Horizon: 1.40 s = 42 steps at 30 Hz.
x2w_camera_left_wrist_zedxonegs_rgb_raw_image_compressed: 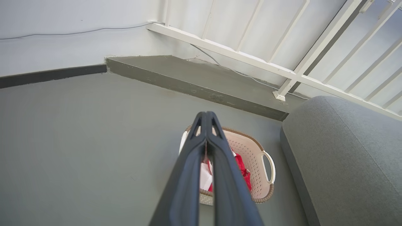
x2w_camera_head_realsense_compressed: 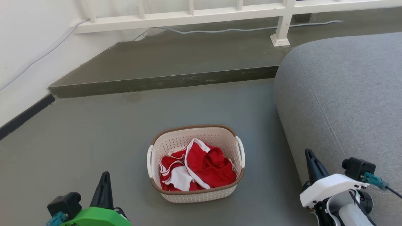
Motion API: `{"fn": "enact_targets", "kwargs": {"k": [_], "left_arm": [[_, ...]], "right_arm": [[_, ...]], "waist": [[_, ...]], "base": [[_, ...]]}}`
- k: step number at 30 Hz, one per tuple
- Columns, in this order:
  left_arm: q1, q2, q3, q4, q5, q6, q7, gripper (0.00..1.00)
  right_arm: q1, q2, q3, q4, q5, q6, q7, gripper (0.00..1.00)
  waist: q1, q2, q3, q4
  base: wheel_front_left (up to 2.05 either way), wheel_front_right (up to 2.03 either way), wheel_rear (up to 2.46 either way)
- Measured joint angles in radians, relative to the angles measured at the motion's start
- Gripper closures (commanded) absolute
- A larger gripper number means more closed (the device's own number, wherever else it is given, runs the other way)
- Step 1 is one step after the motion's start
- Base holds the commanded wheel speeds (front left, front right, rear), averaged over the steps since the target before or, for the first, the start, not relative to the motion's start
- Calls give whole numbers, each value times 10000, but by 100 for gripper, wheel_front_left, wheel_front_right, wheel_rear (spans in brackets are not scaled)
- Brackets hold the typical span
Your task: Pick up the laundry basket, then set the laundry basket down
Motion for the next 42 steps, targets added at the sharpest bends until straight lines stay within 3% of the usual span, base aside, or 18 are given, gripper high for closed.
{"fn": "enact_targets", "kwargs": {"k": [42], "left_arm": [[-500,27,1074,558,-5678,-894,1360,100]], "right_arm": [[-231,347,-1977,-234,5398,905,1501,100]], "waist": [[0,0,19,217]], "base": [[0,0,0]]}}
